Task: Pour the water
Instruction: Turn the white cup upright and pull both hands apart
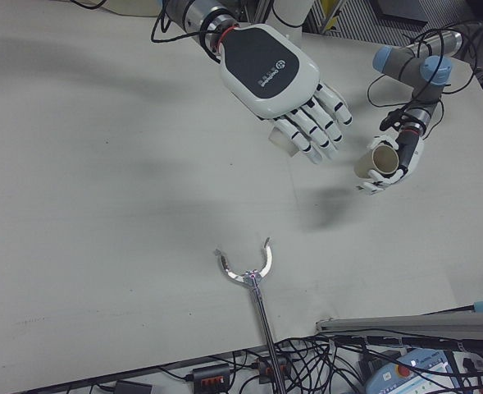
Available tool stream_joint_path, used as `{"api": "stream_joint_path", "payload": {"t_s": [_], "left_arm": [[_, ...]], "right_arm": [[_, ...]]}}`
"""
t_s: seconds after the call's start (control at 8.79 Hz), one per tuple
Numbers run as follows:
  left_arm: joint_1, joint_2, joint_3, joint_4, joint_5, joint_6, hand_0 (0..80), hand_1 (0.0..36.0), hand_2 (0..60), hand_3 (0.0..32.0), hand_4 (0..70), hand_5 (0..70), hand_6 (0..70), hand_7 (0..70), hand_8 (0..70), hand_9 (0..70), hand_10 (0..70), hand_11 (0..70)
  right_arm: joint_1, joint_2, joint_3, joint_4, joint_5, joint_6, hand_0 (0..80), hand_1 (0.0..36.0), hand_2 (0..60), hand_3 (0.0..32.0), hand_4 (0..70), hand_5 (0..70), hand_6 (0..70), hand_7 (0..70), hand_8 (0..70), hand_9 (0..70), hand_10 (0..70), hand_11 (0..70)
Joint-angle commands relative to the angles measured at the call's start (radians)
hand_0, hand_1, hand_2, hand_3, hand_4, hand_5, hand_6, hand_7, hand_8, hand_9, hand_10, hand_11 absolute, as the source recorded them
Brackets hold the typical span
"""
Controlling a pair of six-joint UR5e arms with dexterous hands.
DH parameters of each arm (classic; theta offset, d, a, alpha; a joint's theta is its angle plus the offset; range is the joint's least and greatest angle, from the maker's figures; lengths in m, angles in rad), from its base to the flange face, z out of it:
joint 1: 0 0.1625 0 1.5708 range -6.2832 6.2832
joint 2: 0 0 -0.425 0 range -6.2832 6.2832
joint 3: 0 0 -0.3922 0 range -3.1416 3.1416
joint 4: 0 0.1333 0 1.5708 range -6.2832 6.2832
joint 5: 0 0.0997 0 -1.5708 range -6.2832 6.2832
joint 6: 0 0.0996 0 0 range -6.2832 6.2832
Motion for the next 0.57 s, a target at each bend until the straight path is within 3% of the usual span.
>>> {"api": "stream_joint_path", "payload": {"t_s": [0.0, 0.23, 0.46], "left_arm": [[-0.143, 0.239, 0.013, -0.176, 0.038, -0.054, 43.9, 19.1, 54.8, 0.0, 24.4, 45.6, 23.6, 31.6, 17.7, 26.7, 18.0, 27.0], [-0.237, 0.327, 0.057, -0.289, 0.099, -0.054, 43.7, 18.9, 54.5, 0.0, 24.3, 44.9, 23.5, 31.5, 17.6, 26.6, 18.1, 27.1], [-0.289, 0.408, 0.128, -0.421, 0.115, -0.054, 43.6, 18.8, 54.2, 0.0, 24.4, 44.1, 23.6, 31.5, 17.8, 26.8, 18.4, 27.5]], "right_arm": [[0.058, -0.113, -0.016, 0.008, 0.015, 0.231, 44.5, 21.5, 57.7, 0.0, 9.4, 33.3, 21.9, 29.8, 18.6, 28.0, 18.2, 27.8], [0.062, -0.168, -0.131, 0.022, 0.014, 0.454, 43.4, 20.2, 53.4, 0.0, 5.7, 29.3, 20.0, 26.8, 19.4, 29.1, 19.9, 30.3], [0.064, -0.203, -0.278, 0.149, 0.014, 0.562, 43.6, 19.7, 51.8, 0.0, 5.2, 28.6, 21.1, 27.3, 21.6, 32.0, 22.3, 33.8]]}}
